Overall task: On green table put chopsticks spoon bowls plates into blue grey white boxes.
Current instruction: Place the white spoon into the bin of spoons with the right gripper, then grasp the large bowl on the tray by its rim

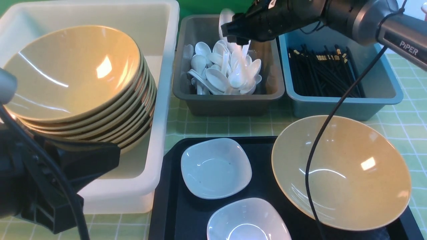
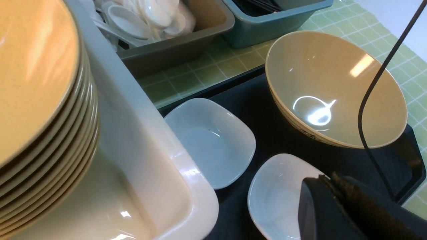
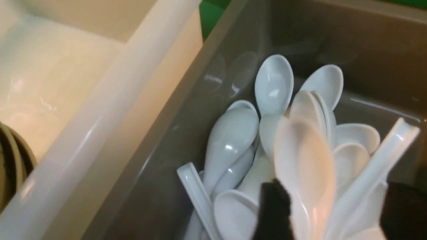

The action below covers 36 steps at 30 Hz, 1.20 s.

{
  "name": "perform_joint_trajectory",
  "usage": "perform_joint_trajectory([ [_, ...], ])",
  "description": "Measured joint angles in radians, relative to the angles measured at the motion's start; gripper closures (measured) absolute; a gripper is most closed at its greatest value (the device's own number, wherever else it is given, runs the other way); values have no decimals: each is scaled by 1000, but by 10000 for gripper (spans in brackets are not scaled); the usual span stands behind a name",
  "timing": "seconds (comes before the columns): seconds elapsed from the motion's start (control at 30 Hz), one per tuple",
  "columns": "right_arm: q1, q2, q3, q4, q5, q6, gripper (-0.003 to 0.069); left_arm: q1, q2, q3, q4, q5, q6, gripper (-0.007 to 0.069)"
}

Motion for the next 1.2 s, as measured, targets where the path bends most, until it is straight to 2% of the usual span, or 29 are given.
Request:
perform_joint_trajectory([
  [0.03, 0, 0, 0, 0, 0, 1, 188, 0, 0, 0, 0, -1, 0, 626],
  [0.07, -1, -1, 0, 1, 11, 0, 140, 0, 0, 0, 0, -7, 0, 626],
  [0.13, -2, -5, 0, 2, 41, 0, 108, 0, 0, 0, 0, -13, 0, 625],
  [0.2, -7, -38, 0, 3, 164, -25, 81, 0, 0, 0, 3, -29, 0, 624],
  [0.23, -7, -38, 0, 3, 186, -31, 81, 0, 0, 0, 3, -29, 0, 624],
  [0.4, -26, -181, 0, -4, 505, -206, 102, 0, 31, 0, 30, -46, -70, 622],
  [0.53, -27, -299, 0, -5, 737, -244, 125, 0, 112, 0, 34, -44, -144, 578],
  [0.67, -13, -380, 23, -1, 738, -230, 135, 0, 196, -1, 19, -57, -122, 529],
  [0.9, 23, -654, 246, 5, 738, -216, 138, -16, 436, -91, -136, -15, 12, 299],
  [0.97, 24, -735, 326, 5, 738, -218, 138, -35, 494, -132, -152, 6, 29, 209],
  [1.0, 24, -752, 344, 5, 738, -218, 138, -37, 499, -136, -152, 8, 29, 200],
  [1.03, 24, -813, 400, 5, 738, -219, 138, -52, 536, -162, -156, 16, 38, 138],
  [1.1, 24, -895, 500, 5, 738, -222, 138, -69, 585, -193, -157, 16, 43, 66],
  [1.2, 24, -996, 611, 5, 738, -229, 140, -81, 674, -254, -168, 15, 63, -17],
])
